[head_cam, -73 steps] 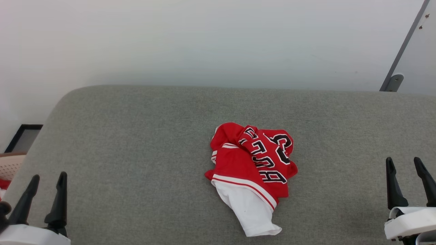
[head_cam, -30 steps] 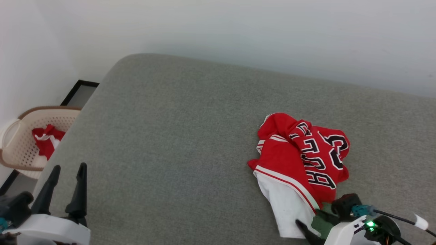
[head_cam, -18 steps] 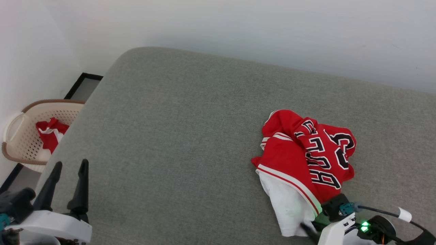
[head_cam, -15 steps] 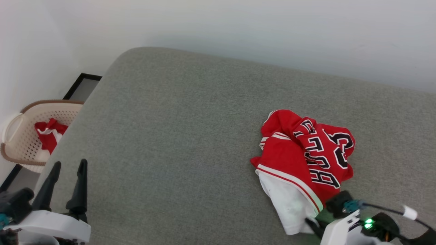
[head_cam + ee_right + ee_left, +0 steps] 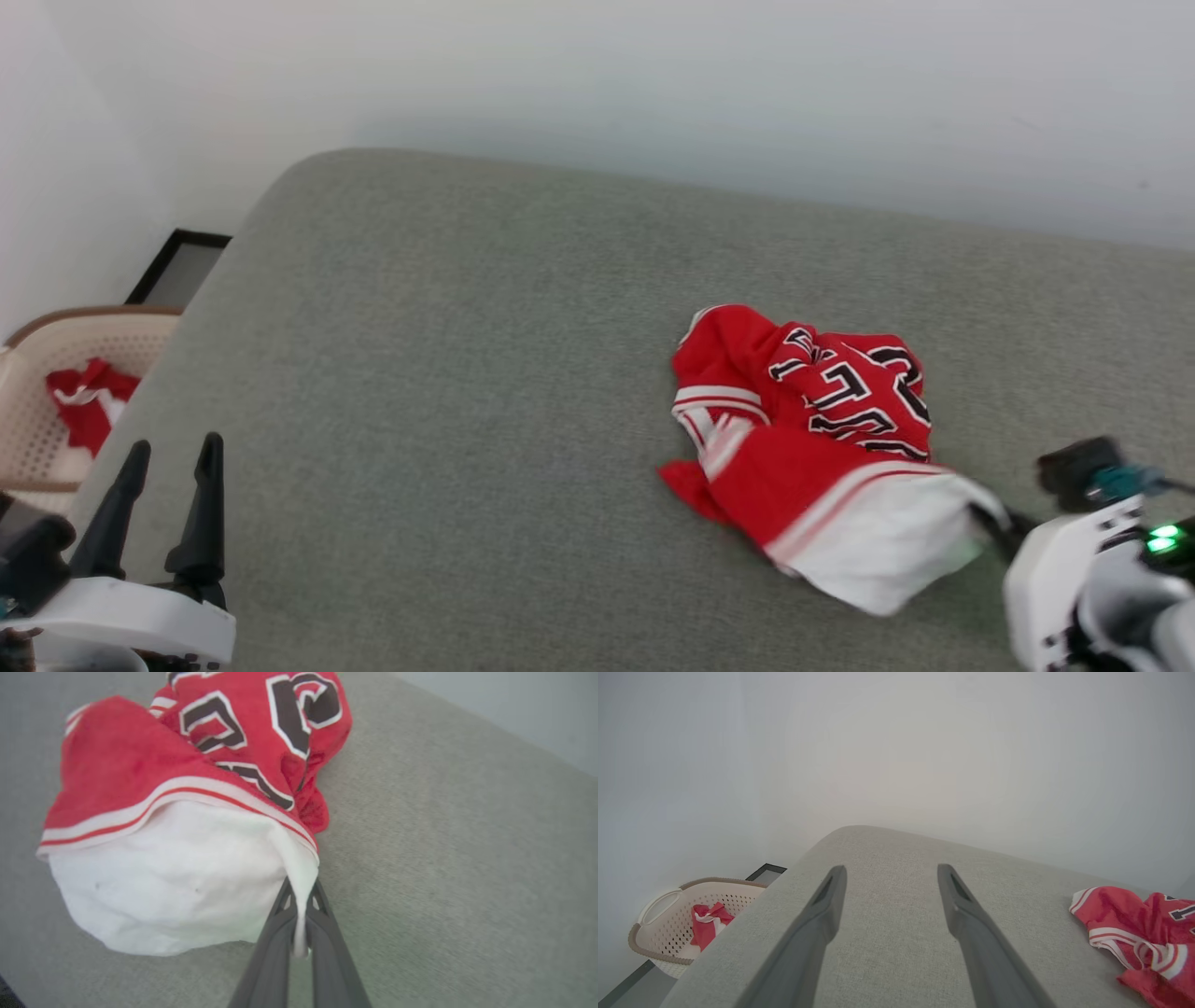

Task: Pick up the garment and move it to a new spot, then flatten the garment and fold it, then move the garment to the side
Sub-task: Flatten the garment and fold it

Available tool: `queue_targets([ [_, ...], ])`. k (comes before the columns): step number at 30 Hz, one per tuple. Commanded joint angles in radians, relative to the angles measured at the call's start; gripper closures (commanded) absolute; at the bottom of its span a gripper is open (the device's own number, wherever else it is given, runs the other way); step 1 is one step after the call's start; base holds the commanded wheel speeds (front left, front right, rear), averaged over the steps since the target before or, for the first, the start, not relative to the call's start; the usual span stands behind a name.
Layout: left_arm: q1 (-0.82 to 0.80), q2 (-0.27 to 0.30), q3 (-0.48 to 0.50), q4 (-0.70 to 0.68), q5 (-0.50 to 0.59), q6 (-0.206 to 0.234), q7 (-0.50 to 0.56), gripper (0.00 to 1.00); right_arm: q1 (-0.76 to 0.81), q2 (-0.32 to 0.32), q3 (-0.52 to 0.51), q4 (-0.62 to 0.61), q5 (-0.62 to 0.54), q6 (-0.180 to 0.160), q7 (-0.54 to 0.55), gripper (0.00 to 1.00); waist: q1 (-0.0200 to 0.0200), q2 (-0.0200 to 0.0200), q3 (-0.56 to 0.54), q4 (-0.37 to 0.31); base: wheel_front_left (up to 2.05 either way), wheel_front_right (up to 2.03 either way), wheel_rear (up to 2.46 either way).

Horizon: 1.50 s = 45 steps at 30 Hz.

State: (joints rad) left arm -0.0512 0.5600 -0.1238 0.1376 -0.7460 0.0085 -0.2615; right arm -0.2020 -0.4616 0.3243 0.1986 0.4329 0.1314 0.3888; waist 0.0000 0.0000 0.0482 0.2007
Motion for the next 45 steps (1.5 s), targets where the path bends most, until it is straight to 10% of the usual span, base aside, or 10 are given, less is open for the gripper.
queue_targets([
  [1,0.008,0.0,0.003,-0.001,0.008,-0.005,-0.004,0.0,-0.011,-0.02,-0.038,-0.009,-0.006,-0.001,0.013,1.0,0.0,0.0,-0.008,-0.023,0.0,0.0,0.0],
  [26,-0.057,-0.002,-0.035,0.026,0.019,-0.034,0.0,0.0,-0.159,-0.121,-0.215,0.373,-0.006,-0.002,-0.039,1.0,0.0,0.0,0.025,-0.072,0.0,0.0,0.0],
  [29,-0.071,-0.002,-0.044,0.029,0.022,-0.036,0.004,0.0,-0.19,-0.105,-0.203,0.433,0.009,-0.002,-0.057,0.65,0.0,0.0,0.029,-0.068,0.0,0.0,0.0],
  [31,-0.08,0.002,-0.05,0.028,0.027,-0.035,0.012,0.0,-0.208,-0.097,-0.194,0.455,0.015,-0.001,-0.072,0.0,0.0,0.0,0.03,-0.069,0.0,0.0,0.0],
  [45,-0.192,0.048,-0.106,-0.036,0.027,-0.052,0.164,0.0,-0.237,-0.08,-0.18,0.412,0.051,-0.001,-0.275,0.0,0.0,0.0,0.033,-0.147,0.0,0.0,0.0],
])
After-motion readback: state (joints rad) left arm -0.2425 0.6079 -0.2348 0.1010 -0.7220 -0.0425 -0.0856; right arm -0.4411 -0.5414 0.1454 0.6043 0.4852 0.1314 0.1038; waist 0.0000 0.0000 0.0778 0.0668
